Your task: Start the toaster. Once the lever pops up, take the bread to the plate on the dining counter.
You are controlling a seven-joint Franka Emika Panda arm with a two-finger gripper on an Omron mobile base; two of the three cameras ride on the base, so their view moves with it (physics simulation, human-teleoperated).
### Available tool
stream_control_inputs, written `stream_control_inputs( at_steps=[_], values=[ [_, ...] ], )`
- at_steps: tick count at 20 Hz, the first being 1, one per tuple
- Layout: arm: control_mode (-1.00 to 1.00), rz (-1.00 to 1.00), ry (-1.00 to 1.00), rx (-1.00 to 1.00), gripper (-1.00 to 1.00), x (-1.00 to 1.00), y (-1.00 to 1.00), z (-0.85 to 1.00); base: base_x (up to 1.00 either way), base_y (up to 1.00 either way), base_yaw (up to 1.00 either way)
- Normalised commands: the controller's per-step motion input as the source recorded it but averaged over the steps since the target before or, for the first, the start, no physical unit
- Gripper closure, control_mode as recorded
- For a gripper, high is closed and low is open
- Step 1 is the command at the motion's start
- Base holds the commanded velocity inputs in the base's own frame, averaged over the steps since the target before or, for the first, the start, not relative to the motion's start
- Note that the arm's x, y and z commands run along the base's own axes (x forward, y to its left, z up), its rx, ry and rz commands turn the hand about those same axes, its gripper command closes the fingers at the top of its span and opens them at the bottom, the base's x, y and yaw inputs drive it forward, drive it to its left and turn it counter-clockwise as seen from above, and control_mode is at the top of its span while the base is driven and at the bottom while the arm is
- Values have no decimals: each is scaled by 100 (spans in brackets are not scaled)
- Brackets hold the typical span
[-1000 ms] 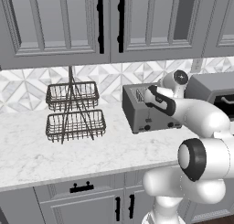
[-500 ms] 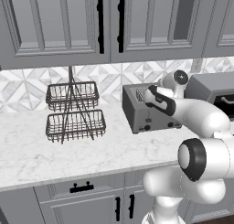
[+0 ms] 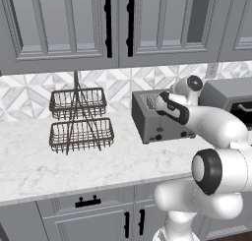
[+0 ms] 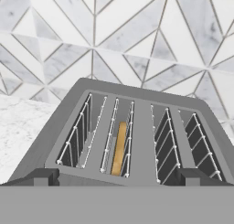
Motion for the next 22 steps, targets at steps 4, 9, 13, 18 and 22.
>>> stream_control_inputs(
  at_steps=[4, 9, 13, 18, 22],
  values=[
    [-100, 0, 0, 0, -100, 0, 0, 0, 0, 0, 0],
    [-100, 0, 0, 0, -100, 0, 0, 0, 0, 0, 0],
    [-100, 0, 0, 0, -100, 0, 0, 0, 0, 0, 0],
    [-100, 0, 0, 0, -100, 0, 0, 0, 0, 0, 0],
    [-100, 0, 0, 0, -100, 0, 0, 0, 0, 0, 0]
  ],
)
